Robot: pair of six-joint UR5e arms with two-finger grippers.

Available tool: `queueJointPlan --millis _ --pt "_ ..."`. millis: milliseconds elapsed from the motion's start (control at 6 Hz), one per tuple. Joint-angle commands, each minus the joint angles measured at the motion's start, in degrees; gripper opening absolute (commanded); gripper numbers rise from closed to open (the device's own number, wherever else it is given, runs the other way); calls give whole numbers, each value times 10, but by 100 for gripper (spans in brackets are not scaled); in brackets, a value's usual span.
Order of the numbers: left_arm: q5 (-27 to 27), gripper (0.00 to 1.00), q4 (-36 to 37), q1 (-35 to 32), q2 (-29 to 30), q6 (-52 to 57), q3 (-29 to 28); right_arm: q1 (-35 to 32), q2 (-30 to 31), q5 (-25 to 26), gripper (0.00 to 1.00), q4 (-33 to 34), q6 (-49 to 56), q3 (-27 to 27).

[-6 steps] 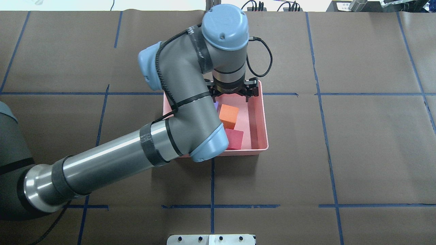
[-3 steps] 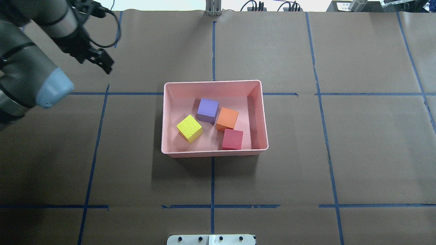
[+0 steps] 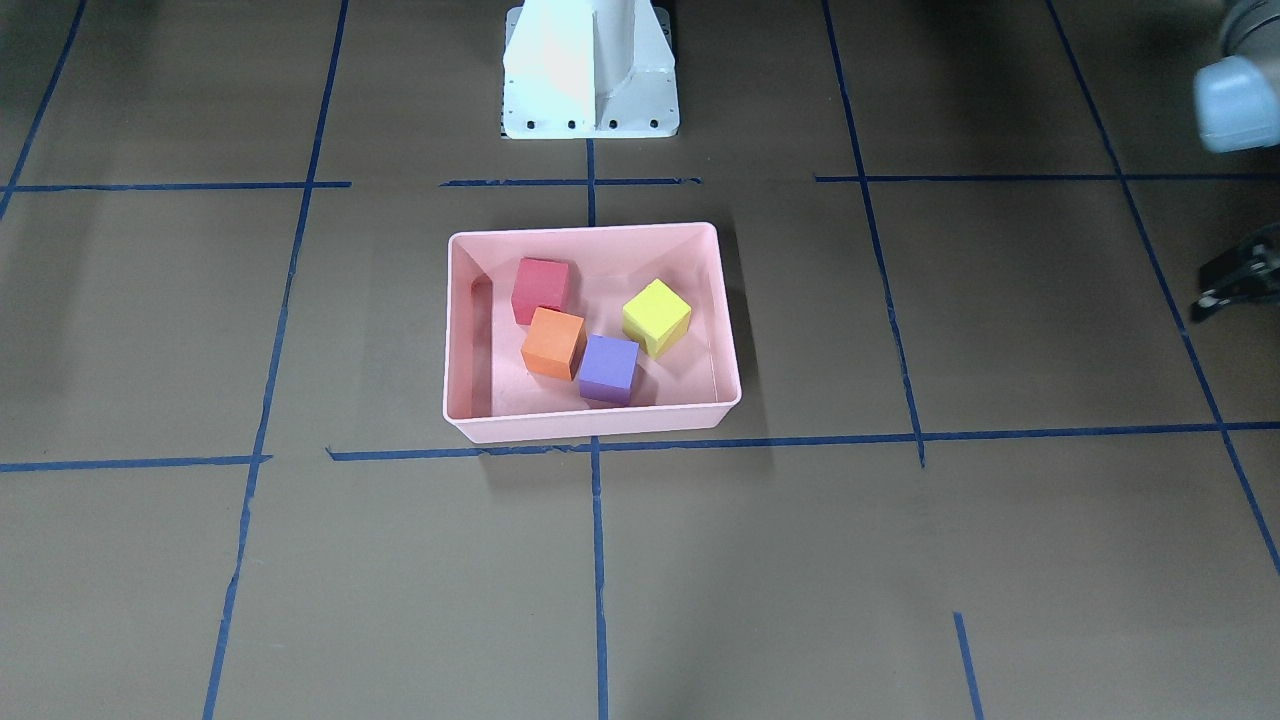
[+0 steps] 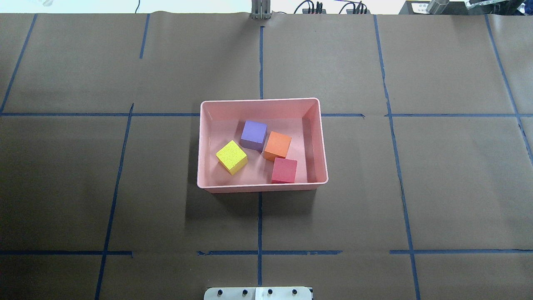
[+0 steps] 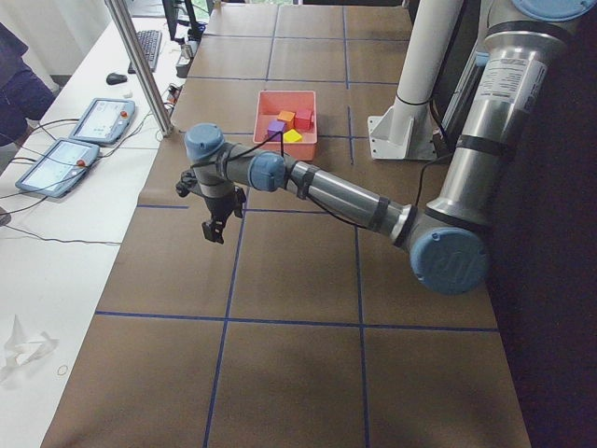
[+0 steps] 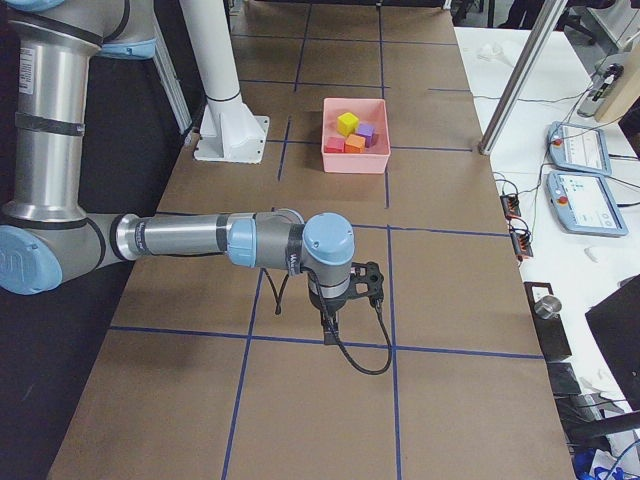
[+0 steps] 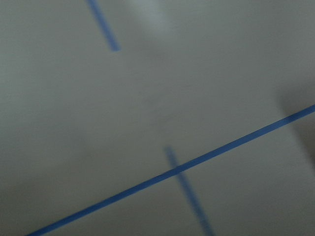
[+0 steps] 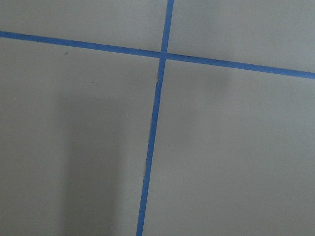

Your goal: Place blocks into pink bin with both arms

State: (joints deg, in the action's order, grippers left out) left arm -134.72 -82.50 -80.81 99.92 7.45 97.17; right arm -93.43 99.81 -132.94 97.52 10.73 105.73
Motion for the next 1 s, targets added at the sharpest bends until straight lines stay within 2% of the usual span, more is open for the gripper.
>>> queueJointPlan --millis 0,167,333,833 --pt "-12 100 -13 -48 -80 33 0 7 1 -1 100 -2 -1 0" --pt "-13 100 -13 -71 -111 84 2 7 1 0 100 -2 -2 0" --pt "-9 100 -12 -77 -145 85 8 8 1 -1 100 -2 -2 0" --pt "1 100 -16 -77 -150 81 1 8 5 -2 100 -7 2 0"
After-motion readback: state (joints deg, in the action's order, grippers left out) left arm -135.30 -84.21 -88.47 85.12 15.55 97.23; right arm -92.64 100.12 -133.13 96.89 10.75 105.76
